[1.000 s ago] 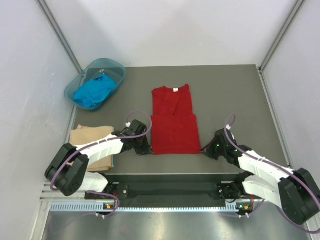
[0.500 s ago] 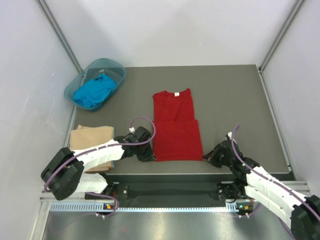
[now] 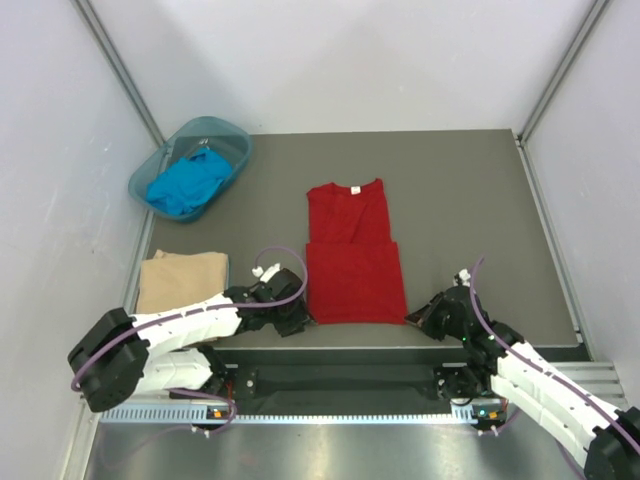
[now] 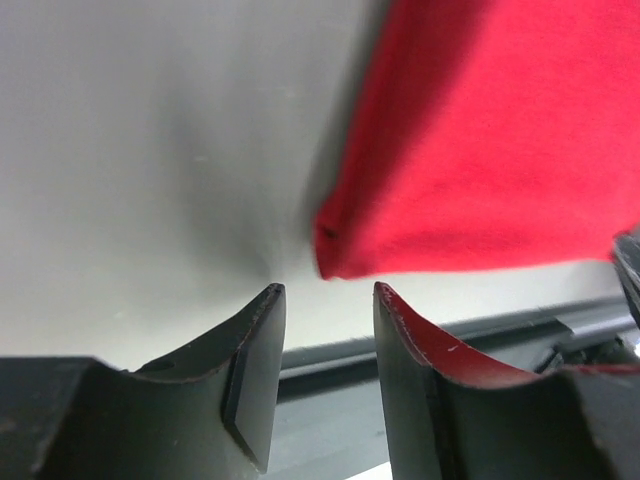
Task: Fold and stack the t-shirts
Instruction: Fold the tshirt
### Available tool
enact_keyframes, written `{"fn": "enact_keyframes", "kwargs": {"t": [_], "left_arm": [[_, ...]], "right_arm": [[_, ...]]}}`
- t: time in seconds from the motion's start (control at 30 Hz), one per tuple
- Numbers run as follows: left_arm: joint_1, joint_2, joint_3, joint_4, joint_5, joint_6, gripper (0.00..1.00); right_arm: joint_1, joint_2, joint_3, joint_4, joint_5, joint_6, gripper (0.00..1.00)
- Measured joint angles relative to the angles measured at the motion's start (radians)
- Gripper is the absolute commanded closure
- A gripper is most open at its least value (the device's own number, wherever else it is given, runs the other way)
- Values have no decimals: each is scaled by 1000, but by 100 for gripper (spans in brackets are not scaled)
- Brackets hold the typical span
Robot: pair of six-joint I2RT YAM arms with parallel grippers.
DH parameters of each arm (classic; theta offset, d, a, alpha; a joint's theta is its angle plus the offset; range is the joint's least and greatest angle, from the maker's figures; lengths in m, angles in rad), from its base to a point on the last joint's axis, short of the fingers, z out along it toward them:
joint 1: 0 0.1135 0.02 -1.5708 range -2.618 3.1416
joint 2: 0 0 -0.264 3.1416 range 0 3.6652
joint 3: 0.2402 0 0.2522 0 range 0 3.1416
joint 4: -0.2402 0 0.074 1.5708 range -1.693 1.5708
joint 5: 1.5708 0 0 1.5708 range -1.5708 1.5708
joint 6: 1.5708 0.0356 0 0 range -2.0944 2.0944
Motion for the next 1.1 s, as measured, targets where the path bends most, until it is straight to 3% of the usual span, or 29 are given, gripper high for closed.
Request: {"fn": "enact_keyframes", "kwargs": {"t": [0.33,0.47,0.7,0.73,0.77,0.87,1.1], "left_arm": [[-7,72,-18,117,-13,-89,61],[-16,75,-19,117,-30,-104,69],[-30,55,-19,72,-65,-115,70],[-32,49,-19,60,-71,-115,72],[-34,41,-19,47,-80,-115,82],[-40,35,-18,27,-96,-114,100],[-63,46,10,8,-113,-87,100]], "right_arm": [[0,-27,-6,-12,0,0,100],[0,-36,-10,-16,0,0,100],[0,-39,-8,-24,2,-2,100],[0,-41,-7,-28,2,-3,100],[0,-44,-5,-34,3,-5,100],[2,-52,-2,-51,6,-12,100],[2,-55,8,-73,8,-24,100]]}}
